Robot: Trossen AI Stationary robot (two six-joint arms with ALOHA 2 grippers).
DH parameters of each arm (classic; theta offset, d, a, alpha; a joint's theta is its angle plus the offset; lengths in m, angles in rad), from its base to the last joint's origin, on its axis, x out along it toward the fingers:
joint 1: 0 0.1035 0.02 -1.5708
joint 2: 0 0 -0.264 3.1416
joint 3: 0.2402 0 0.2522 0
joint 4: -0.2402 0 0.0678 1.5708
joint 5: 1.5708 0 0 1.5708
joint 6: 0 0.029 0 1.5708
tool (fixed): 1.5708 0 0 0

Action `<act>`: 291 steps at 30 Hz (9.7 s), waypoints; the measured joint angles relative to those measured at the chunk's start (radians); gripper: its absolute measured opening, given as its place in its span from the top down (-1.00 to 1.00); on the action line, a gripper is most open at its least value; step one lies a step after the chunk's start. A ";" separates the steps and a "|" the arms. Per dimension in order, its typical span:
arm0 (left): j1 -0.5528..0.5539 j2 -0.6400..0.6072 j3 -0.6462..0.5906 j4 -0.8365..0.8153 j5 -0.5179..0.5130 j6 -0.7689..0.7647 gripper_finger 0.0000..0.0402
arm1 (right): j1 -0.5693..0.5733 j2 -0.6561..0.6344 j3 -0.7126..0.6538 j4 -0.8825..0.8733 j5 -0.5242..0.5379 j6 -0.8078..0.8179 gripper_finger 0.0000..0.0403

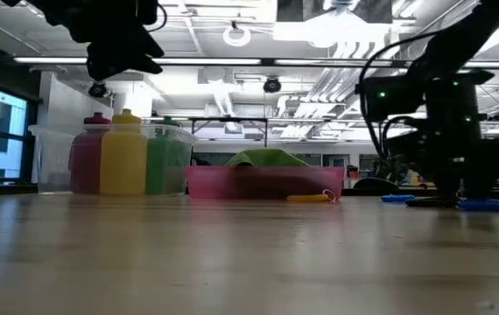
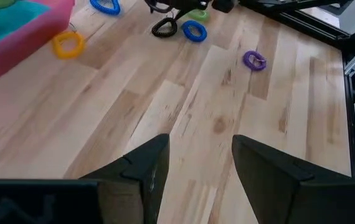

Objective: Pick & Place Sports Items
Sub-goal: Put the black spring keychain into the bottom transparent bin, then put the blue spring keychain into the bottom transparent bin

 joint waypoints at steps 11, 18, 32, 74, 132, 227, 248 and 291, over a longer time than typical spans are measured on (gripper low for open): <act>0.000 0.000 0.000 0.000 -0.002 0.000 0.29 | 0.056 0.000 0.000 0.000 0.001 0.053 0.71; 0.000 0.000 0.000 0.000 -0.002 0.000 0.29 | 0.096 0.000 0.000 0.003 0.001 0.146 0.99; 0.000 0.000 0.000 0.000 -0.005 0.036 0.29 | 0.148 0.000 0.178 -0.058 -0.020 0.241 1.00; 0.061 0.158 -0.001 0.436 -0.348 0.887 0.29 | 0.179 0.000 0.631 0.208 -0.035 0.627 1.00; 0.074 0.298 0.000 0.659 -0.235 0.855 0.94 | 0.226 -0.001 0.630 0.290 0.015 0.659 1.00; -0.741 -0.105 -0.170 -0.654 0.144 -0.255 0.00 | 0.223 -0.001 0.630 0.301 0.129 1.037 -0.15; -0.502 -0.105 -0.170 -0.426 0.012 -0.341 -0.01 | 0.223 -0.001 0.630 -0.228 -0.044 0.797 -0.15; -0.077 -0.105 -0.170 0.008 -0.119 -0.313 -0.01 | 0.241 -0.068 -0.001 0.072 -0.044 0.095 -0.14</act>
